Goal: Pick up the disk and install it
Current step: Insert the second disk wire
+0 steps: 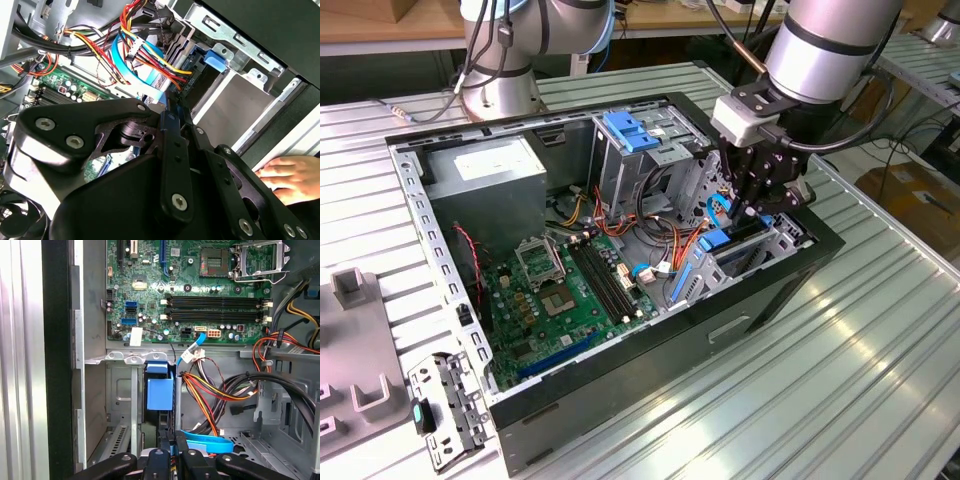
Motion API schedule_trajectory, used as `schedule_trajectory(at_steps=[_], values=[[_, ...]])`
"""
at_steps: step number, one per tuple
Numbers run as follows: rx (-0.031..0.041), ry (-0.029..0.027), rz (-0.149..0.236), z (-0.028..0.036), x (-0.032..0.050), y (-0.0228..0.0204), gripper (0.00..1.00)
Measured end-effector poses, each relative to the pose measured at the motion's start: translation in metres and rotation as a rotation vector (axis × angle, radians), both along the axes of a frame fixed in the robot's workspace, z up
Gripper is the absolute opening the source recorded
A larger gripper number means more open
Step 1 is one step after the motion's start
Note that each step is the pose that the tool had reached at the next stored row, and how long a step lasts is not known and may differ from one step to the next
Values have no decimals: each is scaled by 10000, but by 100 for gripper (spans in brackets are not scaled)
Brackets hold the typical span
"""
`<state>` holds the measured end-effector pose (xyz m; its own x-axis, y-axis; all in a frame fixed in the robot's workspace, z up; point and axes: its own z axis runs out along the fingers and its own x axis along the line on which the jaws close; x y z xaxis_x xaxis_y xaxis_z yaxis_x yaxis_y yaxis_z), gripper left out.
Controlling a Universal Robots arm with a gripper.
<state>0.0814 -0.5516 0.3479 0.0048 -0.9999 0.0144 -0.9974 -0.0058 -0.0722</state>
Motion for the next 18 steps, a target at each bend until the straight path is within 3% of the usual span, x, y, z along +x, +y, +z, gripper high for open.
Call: schedule_trajectory(at_steps=[18], values=[[4,0,0,-19,-3,-8,16]])
